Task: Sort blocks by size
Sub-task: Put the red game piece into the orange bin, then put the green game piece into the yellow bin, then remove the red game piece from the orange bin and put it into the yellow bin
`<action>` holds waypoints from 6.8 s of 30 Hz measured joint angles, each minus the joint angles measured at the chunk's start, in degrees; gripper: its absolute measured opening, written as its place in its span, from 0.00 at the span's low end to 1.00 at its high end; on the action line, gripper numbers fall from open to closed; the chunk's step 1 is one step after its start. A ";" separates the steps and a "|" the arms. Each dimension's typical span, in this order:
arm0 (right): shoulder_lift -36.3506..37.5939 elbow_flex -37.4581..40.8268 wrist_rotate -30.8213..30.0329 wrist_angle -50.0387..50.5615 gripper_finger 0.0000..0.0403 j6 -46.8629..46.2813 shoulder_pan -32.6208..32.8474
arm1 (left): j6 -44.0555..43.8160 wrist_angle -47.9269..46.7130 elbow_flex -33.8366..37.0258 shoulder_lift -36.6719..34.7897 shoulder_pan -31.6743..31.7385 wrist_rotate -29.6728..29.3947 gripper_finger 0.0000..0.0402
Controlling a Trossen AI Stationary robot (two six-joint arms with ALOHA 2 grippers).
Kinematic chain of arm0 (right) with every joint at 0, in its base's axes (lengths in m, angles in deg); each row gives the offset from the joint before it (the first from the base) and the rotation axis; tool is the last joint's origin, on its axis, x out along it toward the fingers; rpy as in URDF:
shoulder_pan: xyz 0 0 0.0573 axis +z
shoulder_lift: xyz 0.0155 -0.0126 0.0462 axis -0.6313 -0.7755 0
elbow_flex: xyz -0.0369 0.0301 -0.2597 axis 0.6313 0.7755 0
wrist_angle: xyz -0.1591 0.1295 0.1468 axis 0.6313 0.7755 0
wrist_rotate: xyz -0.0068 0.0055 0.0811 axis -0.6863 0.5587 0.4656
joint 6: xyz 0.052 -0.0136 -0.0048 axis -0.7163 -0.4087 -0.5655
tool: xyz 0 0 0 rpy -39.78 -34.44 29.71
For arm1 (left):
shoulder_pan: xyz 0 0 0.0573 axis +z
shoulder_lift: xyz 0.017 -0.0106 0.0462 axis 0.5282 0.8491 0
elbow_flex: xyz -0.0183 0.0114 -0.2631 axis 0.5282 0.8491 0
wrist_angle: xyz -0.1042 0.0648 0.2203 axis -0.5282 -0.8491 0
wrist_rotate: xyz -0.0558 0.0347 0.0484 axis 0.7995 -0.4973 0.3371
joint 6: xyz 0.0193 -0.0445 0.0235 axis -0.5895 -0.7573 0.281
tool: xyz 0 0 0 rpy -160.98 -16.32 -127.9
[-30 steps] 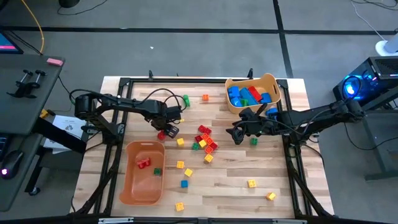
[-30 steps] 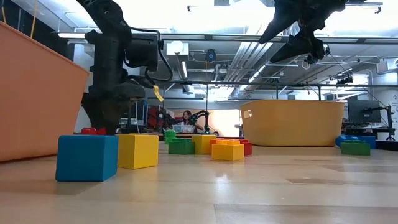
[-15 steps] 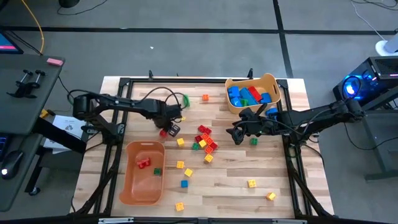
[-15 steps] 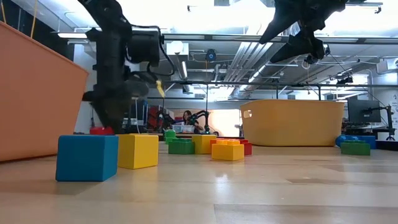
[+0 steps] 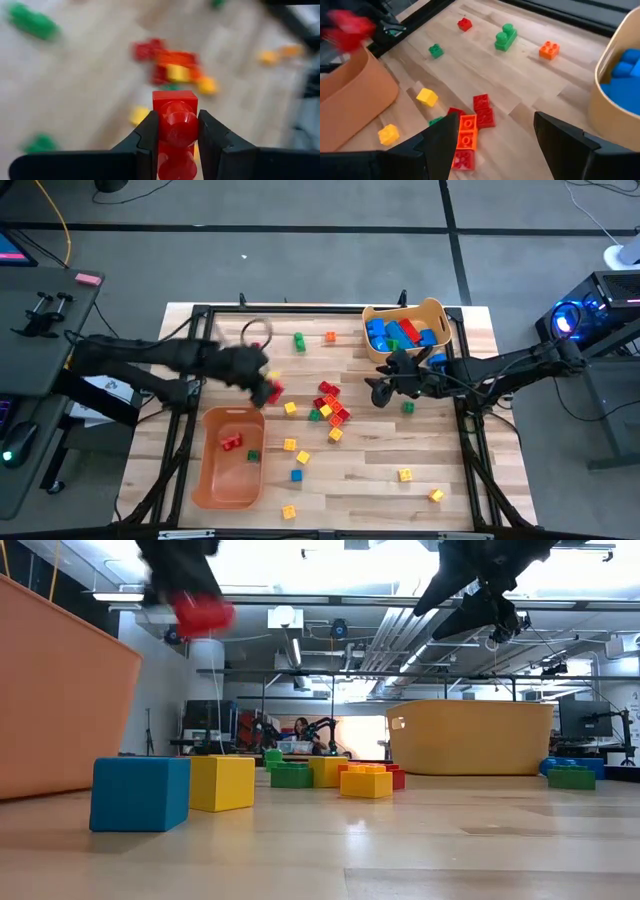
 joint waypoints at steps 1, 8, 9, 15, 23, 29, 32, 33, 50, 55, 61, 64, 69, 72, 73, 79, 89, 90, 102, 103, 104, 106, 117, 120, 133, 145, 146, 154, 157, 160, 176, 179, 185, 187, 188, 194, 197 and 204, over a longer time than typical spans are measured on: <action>0.00 0.00 0.02 0.02 0.64 0.81 -0.26 | -3.66 -0.24 0.00 -1.32 -3.42 -0.77 0.16; 0.00 0.00 0.06 0.15 0.64 3.68 -3.07 | -32.60 -3.23 0.00 -3.21 -28.75 -14.65 0.16; 0.00 0.00 0.25 0.15 0.64 4.02 -3.55 | -36.41 -4.77 0.00 -2.36 -31.40 -15.53 0.16; 0.00 0.00 2.14 0.17 0.64 4.87 -6.25 | -63.77 -19.93 0.03 3.59 -40.43 -13.43 0.27; 0.00 0.00 5.07 -0.11 0.64 5.72 -8.41 | -64.85 -22.32 0.09 1.64 -38.71 -11.15 0.56; 0.00 0.00 6.24 -1.09 0.64 5.54 -8.78 | -51.06 -20.47 0.06 -7.19 -23.40 -24.93 0.65; 0.00 0.00 6.24 -3.20 0.64 3.94 -8.75 | -37.00 -14.38 0.02 -8.77 -7.54 -26.53 0.66; 0.00 0.00 6.24 -3.87 0.64 3.12 -8.75 | -31.67 -11.88 0.02 -8.30 -2.02 -24.79 0.66; 0.00 0.02 6.18 -7.93 0.64 -5.77 -8.75 | -9.78 22.80 -5.97 38.69 31.21 -1.54 0.66; 0.00 0.02 6.20 -7.93 0.64 -6.54 -8.71 | -10.19 23.30 -8.70 43.96 31.23 -5.87 0.66; 0.00 0.02 6.24 -7.91 0.64 -6.36 -8.71 | -15.73 22.48 -8.90 47.65 31.24 -5.84 0.66; 0.00 0.02 6.29 -7.89 0.64 -6.34 -8.71 | -16.11 23.12 -9.07 48.82 31.20 -6.67 0.66; 0.00 0.02 7.10 -7.76 0.64 -5.90 -8.69 | -10.95 22.95 -9.05 49.14 31.25 -6.39 0.65; 0.00 0.02 7.87 -7.72 0.64 -5.27 -8.69 | -5.10 22.37 -8.94 48.79 31.41 -5.96 0.59; 0.00 0.02 7.93 -7.67 0.64 -5.26 -8.69 | -4.34 21.98 -8.92 48.70 31.55 -5.70 0.54; 0.00 0.02 8.70 -7.52 0.64 -5.23 -8.69 | -2.45 20.82 -8.79 47.19 32.14 -2.48 0.22; 0.00 0.02 6.37 -7.65 0.64 -3.61 -8.69 | 16.48 19.70 -8.74 29.70 25.14 0.34 0.22; 0.00 0.02 5.21 -7.86 0.64 -3.74 -8.69 | 19.17 19.63 -8.74 27.08 23.42 0.70 0.22; 0.00 0.02 2.49 -9.68 0.64 -0.28 -12.04 | -0.32 -8.11 -8.31 10.86 -10.97 -17.95 0.22; 0.00 0.02 3.01 -9.66 0.64 0.12 -12.59 | -3.50 -8.90 -8.31 10.79 -13.57 -18.80 0.22; 0.00 0.02 3.64 -9.70 0.64 0.58 -13.11 | -6.27 -9.51 -8.31 10.78 -15.84 -19.73 0.22; 0.00 0.02 4.98 -9.70 0.64 1.13 -14.17 | -12.15 -10.84 -8.31 10.85 -19.47 -21.75 0.22; 0.00 0.02 10.53 -9.70 0.64 2.10 -17.91 | -15.20 -11.05 -8.31 10.81 -20.71 -26.28 0.22; 0.00 0.02 11.34 -9.68 0.64 1.87 -17.62 | -12.57 -11.04 -8.31 10.81 -19.40 -25.40 0.22; 0.00 0.02 11.34 -9.79 0.64 0.70 -17.28 | -10.50 -11.02 -8.35 10.81 -18.48 -22.82 0.22; 0.00 0.02 11.93 -9.90 0.64 0.60 -17.26 | -11.15 -10.93 -8.37 10.81 -19.20 -22.93 0.22; 0.00 0.02 11.93 -9.90 0.64 0.66 -17.26 | -11.16 -10.93 -8.37 10.78 -19.18 -22.95 0.22; 0.00 0.02 11.95 -9.90 0.64 0.74 -17.26 | -11.13 -10.95 -8.37 10.78 -19.06 -23.31 0.22; 0.00 0.02 11.95 -10.04 0.64 0.74 -17.26 | -9.41 -9.18 -8.37 10.85 -17.40 -24.23 0.22; 0.05 0.02 11.80 -11.54 0.64 0.69 -17.76 | 1.38 -0.91 -8.44 12.22 -11.69 -21.70 0.22; 12.99 0.02 11.01 -26.08 0.64 2.29 -18.09 | 25.04 48.07 -19.51 43.65 17.92 5.66 0.22; 13.49 0.02 10.07 -26.09 0.64 2.29 -18.09 | 24.91 48.52 -27.22 50.38 19.22 7.61 0.22; 13.06 0.02 9.17 -25.81 0.64 2.10 -18.09 | 20.81 48.20 -41.71 61.79 21.46 6.92 0.24; 13.07 0.02 9.17 -25.83 0.64 2.03 -18.09 | 19.46 45.13 -45.73 63.90 22.10 7.62 0.33; 13.09 0.02 9.17 -25.87 0.64 2.04 -18.09 | 19.57 43.59 -47.66 64.76 22.27 8.18 0.39; 13.20 0.02 9.22 -25.88 0.64 2.94 -18.09 | 23.44 28.85 -54.19 64.49 22.91 10.54 0.73; 13.20 0.02 9.24 -25.91 0.64 3.86 -18.09 | 24.44 17.81 -55.11 61.79 23.23 12.62 0.80; 13.20 0.02 9.68 -25.15 0.64 5.26 -18.09 | 29.38 -9.08 -51.16 49.19 17.23 11.89 0.81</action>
